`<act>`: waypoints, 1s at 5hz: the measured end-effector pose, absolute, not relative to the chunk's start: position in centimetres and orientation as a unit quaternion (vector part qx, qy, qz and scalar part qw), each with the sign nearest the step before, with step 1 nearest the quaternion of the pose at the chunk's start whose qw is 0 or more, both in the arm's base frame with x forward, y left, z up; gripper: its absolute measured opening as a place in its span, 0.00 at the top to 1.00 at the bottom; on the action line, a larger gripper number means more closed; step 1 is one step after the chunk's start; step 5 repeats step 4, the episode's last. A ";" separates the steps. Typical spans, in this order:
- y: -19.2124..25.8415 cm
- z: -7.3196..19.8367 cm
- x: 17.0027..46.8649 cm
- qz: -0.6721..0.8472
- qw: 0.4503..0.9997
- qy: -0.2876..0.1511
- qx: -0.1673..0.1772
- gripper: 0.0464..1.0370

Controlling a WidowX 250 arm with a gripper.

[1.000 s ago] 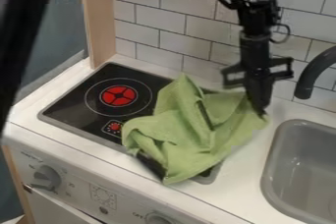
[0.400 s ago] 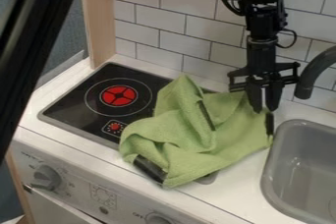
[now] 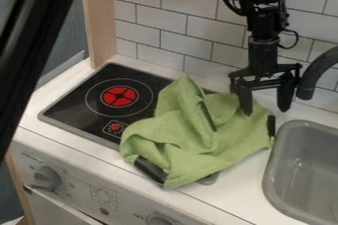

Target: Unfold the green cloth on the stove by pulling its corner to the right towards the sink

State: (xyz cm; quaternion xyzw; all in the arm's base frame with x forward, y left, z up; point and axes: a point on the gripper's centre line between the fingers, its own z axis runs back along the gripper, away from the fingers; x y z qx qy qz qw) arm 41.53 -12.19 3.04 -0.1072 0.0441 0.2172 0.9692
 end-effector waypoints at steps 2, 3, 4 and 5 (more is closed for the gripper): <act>-10.1 7.8 40.3 0.207 0.975 0.016 -0.073 0.04; -9.1 10.2 39.4 0.200 0.978 -0.010 -0.062 0.04; -7.8 11.7 38.2 0.192 0.980 -0.031 -0.034 0.04; -7.8 11.7 38.2 0.192 0.980 -0.031 -0.034 0.04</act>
